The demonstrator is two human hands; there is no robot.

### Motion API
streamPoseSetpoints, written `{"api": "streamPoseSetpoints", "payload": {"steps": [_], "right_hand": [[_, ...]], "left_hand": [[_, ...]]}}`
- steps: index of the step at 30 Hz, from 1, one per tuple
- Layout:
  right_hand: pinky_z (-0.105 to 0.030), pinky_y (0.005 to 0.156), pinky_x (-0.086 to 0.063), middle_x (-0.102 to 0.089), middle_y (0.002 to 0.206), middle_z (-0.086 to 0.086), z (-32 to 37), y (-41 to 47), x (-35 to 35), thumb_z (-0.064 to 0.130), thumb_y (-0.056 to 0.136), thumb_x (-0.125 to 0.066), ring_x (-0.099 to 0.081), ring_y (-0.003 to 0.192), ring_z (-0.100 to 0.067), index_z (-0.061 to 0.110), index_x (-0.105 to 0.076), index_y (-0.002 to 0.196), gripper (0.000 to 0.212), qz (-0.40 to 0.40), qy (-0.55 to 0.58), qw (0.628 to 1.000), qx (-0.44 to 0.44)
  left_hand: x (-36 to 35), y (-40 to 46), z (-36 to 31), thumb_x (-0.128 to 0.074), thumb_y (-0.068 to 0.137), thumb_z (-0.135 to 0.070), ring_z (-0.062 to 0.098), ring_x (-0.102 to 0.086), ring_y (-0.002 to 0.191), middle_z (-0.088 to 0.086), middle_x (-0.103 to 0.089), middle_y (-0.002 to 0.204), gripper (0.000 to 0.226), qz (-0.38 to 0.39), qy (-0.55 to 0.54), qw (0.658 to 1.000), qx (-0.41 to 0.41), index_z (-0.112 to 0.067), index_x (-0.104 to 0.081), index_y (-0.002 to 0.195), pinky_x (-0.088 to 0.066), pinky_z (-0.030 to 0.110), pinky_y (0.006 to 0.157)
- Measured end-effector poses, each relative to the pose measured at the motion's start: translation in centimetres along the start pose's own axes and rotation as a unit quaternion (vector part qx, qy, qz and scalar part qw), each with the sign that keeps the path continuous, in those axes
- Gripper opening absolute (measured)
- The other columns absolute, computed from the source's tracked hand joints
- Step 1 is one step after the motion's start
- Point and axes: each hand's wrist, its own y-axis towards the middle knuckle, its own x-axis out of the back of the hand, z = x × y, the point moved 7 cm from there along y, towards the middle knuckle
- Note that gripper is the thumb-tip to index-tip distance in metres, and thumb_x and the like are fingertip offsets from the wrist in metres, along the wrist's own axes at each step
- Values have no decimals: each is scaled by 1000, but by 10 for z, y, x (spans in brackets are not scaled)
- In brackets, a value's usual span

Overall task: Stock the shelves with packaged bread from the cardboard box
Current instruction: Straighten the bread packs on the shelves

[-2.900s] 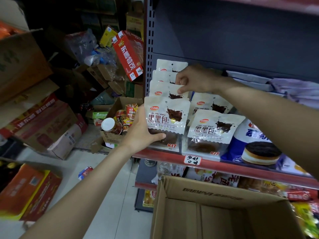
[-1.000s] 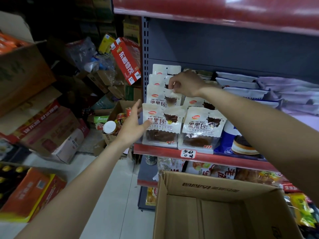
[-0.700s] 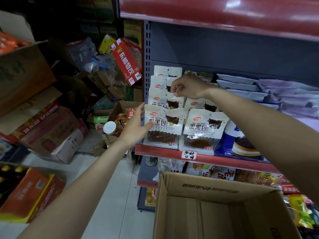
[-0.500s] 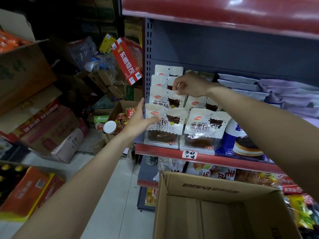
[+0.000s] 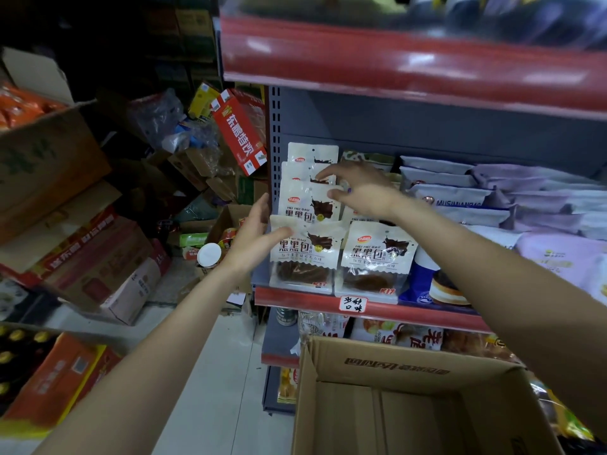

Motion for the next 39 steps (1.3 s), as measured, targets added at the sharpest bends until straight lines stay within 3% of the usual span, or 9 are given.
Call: {"api": "streamPoseSetpoints", "payload": {"steps": [3,7,13,19,24,27,30,36,39], "right_hand": [[-31,97,-43,-58,131,1,25,-32,21,24,95,-51,-54,118,-19,23,-58,125,30,-29,-20,998,46],[-34,83,-54,-70,109,5,56,-76,53,30,96,-51,-66,92,-14,27,-62,119,26,-37,-84,994,65],[-31,76,-53,-71,90,10,103,-125,105,35,94,-52,-65,81,-9,30,-67,108,21,31,-73,994,79],[-14,62,-42,-69,77,14,148,-138,206,28,92,-58,-58,64,6,26,-70,98,14,-126,69,984,102],[-14,76,-45,-67,95,10,156,-110,262,21,91,-59,-62,88,-4,26,-65,106,17,-294,192,934,69],[-32,103,-41,-54,130,2,151,-75,264,28,89,-63,-50,119,-11,24,-50,130,43,-306,191,932,17],[-30,110,-23,-32,148,-6,146,-45,254,36,84,-68,-28,137,-17,20,-29,145,74,-305,157,938,-46],[-41,115,-19,-18,154,-4,134,-16,236,40,67,-82,-10,144,-19,33,-13,148,106,-320,175,925,-105],[-40,115,-25,-25,153,-2,119,-6,230,52,55,-84,-23,141,-19,41,-9,146,119,-297,182,929,-127]], "left_hand": [[22,-22,-42,-60,92,-20,-13,-47,99,-18,-54,116,44,-63,85,991,-85,-21,-49,134,-35,3,78],[50,-66,-102,-58,92,-25,-13,-58,90,-17,-69,101,19,-109,163,967,-162,-29,-65,109,-44,8,81],[83,-133,-202,-56,94,-26,0,-66,80,-16,-70,76,15,-161,217,926,-264,-28,-69,100,-55,31,78],[118,-156,-290,-56,93,-21,2,-64,85,-12,-67,87,17,-198,192,885,-375,-16,-69,103,-51,19,71],[147,-114,-319,-59,92,-18,4,-61,97,-10,-65,104,20,-156,117,894,-404,-24,-63,111,-49,19,84],[159,-67,-323,-62,91,-24,8,-56,107,-6,-58,119,34,-98,81,924,-361,-28,-53,124,-46,29,95],[164,-22,-325,-63,90,-30,14,-52,116,0,-49,133,52,-33,70,947,-311,-25,-40,136,-41,27,94],[186,34,-319,-60,91,-37,17,-46,125,1,-44,141,56,16,28,963,-267,-30,-34,140,-39,32,99],[188,57,-318,-59,91,-38,18,-44,127,1,-43,142,57,36,33,964,-262,-32,-32,141,-39,33,99]]}}
